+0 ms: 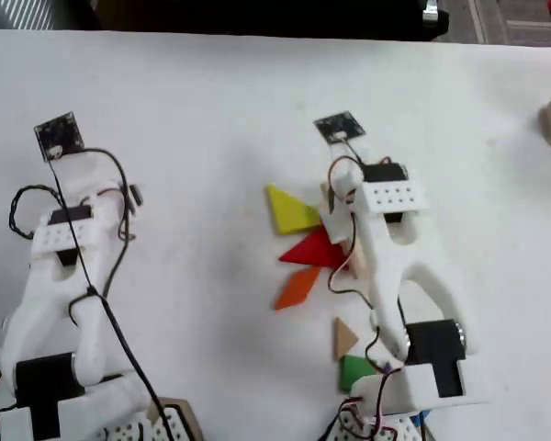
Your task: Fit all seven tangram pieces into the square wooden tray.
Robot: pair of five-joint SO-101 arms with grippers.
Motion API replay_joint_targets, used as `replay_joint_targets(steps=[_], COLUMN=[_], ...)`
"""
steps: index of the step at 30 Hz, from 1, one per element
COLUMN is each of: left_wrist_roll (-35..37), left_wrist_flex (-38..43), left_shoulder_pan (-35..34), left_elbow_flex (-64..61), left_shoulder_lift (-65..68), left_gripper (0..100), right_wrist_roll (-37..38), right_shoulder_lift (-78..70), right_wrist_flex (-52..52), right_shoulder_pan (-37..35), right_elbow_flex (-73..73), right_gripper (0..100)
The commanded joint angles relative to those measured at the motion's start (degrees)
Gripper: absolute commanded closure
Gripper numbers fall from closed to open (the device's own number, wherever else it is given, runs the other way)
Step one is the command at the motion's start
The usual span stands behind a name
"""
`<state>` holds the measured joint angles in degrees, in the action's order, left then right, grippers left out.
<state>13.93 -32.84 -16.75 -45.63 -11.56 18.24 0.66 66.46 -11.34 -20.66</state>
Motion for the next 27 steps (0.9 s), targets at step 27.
replay_joint_targets(steps=[27], left_wrist_roll=[-0.18], left_wrist_flex=[2.29], left_shoulder_pan=[0.66], left_elbow_flex=[1.23], left_shoulder_lift=[-0.75], left_gripper=[81], right_wrist_roll=[0.35], right_shoulder_lift=[5.32], right_wrist_flex=[4.88], right_shoulder_pan=[-26.68], right_elbow_flex=[4.57], right_gripper=[74.4])
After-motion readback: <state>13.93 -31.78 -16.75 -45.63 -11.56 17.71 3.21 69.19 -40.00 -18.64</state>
